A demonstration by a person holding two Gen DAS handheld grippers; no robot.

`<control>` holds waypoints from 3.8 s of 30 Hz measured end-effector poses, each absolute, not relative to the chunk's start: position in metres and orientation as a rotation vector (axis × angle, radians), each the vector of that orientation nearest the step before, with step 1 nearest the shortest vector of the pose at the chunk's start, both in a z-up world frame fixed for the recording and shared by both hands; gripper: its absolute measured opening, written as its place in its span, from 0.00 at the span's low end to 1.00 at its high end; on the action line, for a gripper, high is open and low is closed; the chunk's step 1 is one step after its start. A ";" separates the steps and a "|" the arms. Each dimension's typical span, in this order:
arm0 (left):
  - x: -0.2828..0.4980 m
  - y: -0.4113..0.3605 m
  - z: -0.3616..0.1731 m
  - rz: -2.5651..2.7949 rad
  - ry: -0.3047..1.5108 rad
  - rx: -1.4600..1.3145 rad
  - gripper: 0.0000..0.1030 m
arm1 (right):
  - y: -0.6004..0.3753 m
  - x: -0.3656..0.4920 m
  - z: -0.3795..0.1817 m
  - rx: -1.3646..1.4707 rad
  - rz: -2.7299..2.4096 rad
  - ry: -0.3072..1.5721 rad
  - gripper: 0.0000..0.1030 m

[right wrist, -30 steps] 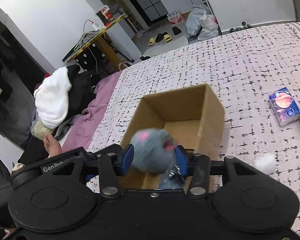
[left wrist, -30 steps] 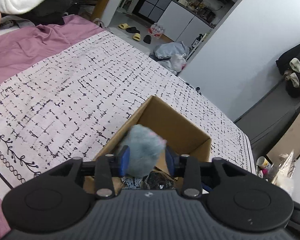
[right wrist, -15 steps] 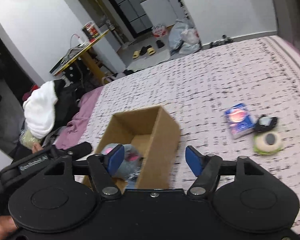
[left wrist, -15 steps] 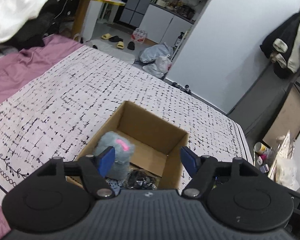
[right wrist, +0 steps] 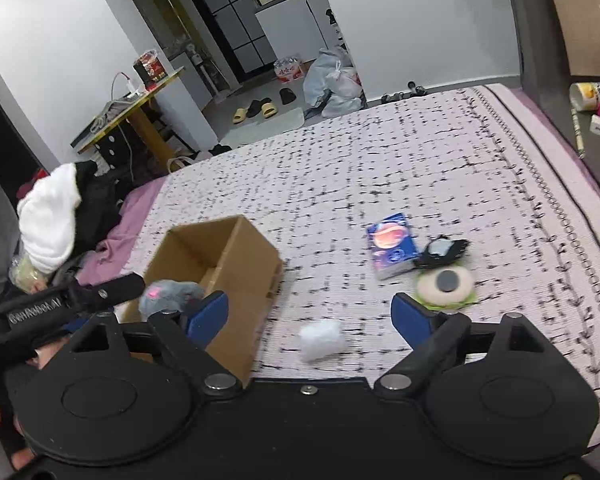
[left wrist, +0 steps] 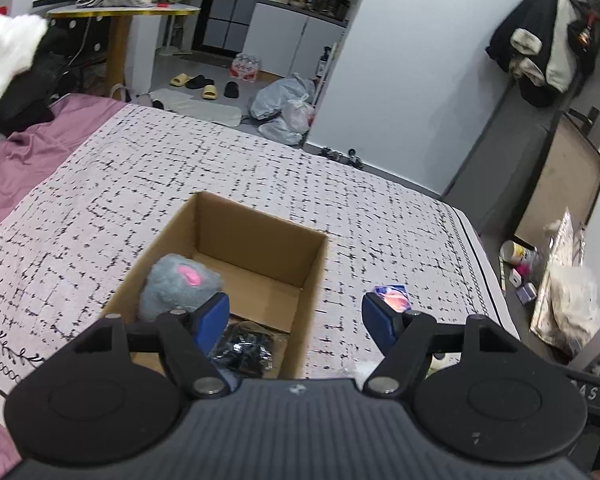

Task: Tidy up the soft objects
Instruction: 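Move the left tool to the white fluffy ball while the right tool moves to the burger plush, then close the left tool on the white ball while the right tool grasps the burger plush, then carry the white ball and the burger plush over the cardboard box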

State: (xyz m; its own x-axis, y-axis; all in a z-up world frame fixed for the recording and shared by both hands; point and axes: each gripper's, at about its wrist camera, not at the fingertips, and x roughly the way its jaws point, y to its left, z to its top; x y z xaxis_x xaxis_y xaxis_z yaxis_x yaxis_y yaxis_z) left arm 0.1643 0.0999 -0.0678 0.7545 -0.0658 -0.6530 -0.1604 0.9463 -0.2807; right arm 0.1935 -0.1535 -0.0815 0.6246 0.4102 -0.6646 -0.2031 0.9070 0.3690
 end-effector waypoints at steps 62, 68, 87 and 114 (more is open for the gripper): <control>0.190 -0.023 -0.186 0.035 0.729 -0.113 0.69 | -0.239 0.250 -0.186 0.424 0.326 0.888 0.81; 0.200 -0.030 -0.201 0.037 0.741 -0.110 0.67 | -0.235 0.258 -0.197 0.408 0.321 0.932 0.79; 0.206 -0.024 -0.197 0.018 0.745 -0.192 0.45 | -0.217 0.278 -0.209 0.286 0.291 0.929 0.79; 0.169 0.000 -0.110 -0.074 0.639 -0.216 0.45 | -0.207 0.229 -0.129 0.205 0.249 0.841 0.42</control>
State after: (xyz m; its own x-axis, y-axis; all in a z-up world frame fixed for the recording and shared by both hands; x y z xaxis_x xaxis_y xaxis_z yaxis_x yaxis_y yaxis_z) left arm 0.1690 -0.0005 -0.1097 0.8006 -0.1347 -0.5838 0.0021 0.9750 -0.2221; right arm 0.2291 -0.2067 -0.1291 0.6405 0.2972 -0.7081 -0.1358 0.9514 0.2764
